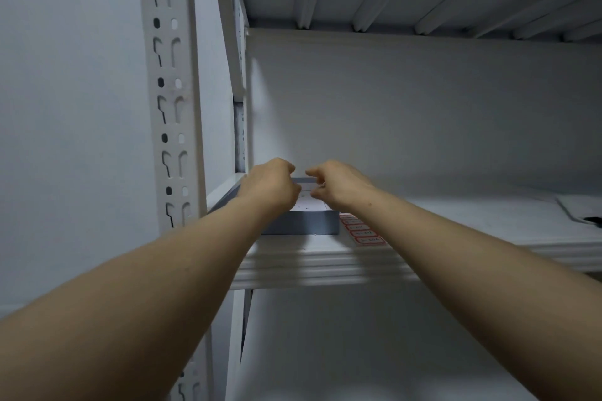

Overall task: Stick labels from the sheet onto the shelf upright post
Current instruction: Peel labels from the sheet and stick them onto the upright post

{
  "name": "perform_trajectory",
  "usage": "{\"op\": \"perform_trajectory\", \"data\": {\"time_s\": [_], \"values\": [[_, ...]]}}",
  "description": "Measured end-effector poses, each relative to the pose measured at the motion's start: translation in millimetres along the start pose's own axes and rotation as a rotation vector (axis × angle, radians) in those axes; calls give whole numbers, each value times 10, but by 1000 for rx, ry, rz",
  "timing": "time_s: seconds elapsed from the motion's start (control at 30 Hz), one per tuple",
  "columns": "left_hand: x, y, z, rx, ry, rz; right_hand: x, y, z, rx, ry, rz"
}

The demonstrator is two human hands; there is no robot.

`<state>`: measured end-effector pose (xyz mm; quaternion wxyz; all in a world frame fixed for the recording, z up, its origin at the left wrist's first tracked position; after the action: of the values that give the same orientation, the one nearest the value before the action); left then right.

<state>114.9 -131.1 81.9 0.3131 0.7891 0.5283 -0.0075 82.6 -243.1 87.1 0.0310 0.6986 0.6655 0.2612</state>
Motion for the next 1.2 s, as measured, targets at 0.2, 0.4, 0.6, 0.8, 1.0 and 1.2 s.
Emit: {"op": "perform_trajectory", "data": {"time_s": [0.2, 0.4, 0.6, 0.8, 1.0, 1.2], "values": [[4, -516, -208, -459, 27, 241, 231, -335, -160, -299, 163, -66], [448, -1065, -252, -773, -222, 106, 611, -607, 108, -339, 445, -314], [1317, -1394, -84, -540, -699, -405, 928, -647, 569, -123, 797, -152], [1535, -1414, -43, -255, -1117, -474, 1167, -495, 849, 0, 1016, -17], [1538, -1284, -3, -219, -1175, -401, 1280, -458, 842, 63, 1212, -75], [1455, -1238, 72, -241, -1278, -294, 1253, -443, 871, 59, 1251, -115]]}}
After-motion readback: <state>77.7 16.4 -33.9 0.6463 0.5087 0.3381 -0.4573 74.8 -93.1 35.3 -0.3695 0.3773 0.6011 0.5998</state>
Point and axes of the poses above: each hand's wrist, its own y-axis towards the middle knuckle, its own z-axis out of the palm, x = y × z, the point moved 4 cm from there along y, towards the middle knuckle, and after that the axes turned 5 degrees about y, right-handed, at the moved point
